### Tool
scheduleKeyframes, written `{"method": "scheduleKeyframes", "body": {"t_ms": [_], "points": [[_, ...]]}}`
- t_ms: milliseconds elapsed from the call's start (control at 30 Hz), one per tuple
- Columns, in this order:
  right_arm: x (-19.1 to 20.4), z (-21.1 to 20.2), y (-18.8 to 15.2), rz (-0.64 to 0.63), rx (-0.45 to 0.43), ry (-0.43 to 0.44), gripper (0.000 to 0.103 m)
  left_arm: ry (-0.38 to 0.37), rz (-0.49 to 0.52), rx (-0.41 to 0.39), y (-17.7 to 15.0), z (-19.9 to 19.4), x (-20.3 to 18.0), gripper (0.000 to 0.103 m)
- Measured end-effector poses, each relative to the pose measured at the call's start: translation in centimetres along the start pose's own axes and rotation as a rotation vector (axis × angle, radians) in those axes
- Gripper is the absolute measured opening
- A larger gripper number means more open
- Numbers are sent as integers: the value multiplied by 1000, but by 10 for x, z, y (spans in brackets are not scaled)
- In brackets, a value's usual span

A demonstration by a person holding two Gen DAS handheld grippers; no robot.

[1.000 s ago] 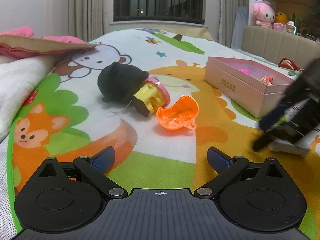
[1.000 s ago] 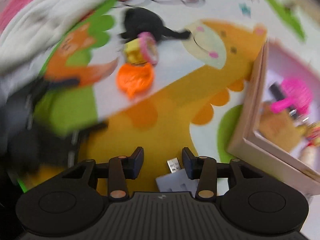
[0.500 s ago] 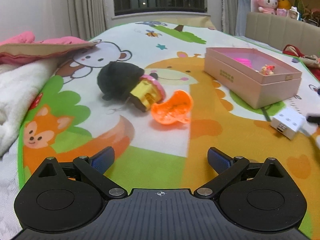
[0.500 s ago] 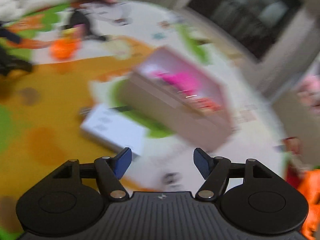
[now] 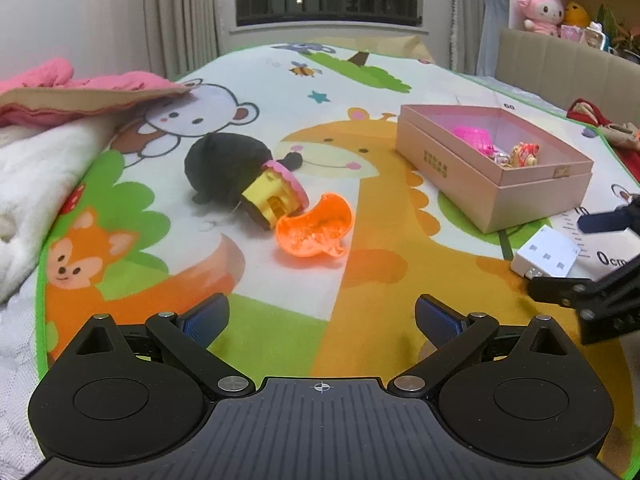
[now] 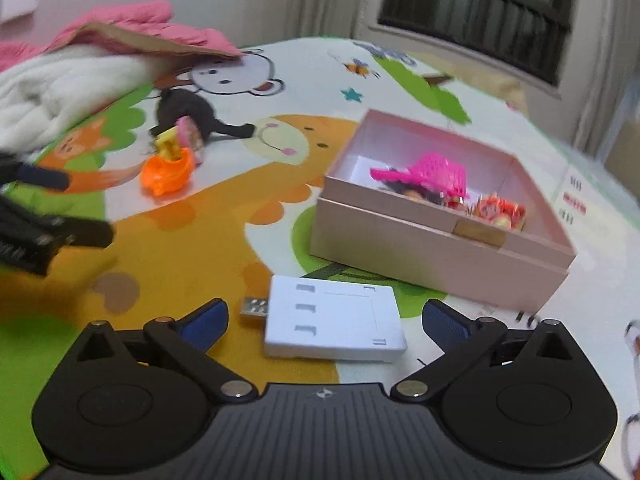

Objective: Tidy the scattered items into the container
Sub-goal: 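Grasp the orange cup toy with the left gripper while right lifts the battery holder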

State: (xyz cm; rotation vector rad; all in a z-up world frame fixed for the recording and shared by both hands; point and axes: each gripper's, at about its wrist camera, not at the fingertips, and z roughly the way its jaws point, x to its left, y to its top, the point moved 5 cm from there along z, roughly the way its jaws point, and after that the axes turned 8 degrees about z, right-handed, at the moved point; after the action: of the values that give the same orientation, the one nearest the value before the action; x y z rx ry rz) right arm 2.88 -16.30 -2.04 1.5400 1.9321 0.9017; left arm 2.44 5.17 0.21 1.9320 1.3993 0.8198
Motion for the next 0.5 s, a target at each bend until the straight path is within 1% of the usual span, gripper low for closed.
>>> {"method": "scheduleKeyframes", "body": {"t_ms": [67, 100, 133, 200, 300, 367, 500], "points": [[-4, 9, -2, 38, 21, 7, 103, -5, -25, 7, 1, 2, 2, 102], [-4, 11, -5, 51, 29, 12, 101, -6, -40, 12, 2, 4, 4, 102], [-4, 12, -7, 58, 35, 20, 91, -5, -59, 17, 4, 6, 6, 102], [-4, 8, -10, 58, 35, 32, 92, -1, -90, 20, 9, 11, 10, 102], [-5, -5, -15, 36, 14, 28, 92, 25, -126, 12, 21, 21, 16, 102], [-5, -16, -18, 22, -5, 25, 92, 39, -148, 9, 30, 30, 18, 102], [-5, -41, -22, -12, -56, 19, 92, 40, -192, 28, 45, 56, 19, 101]]}}
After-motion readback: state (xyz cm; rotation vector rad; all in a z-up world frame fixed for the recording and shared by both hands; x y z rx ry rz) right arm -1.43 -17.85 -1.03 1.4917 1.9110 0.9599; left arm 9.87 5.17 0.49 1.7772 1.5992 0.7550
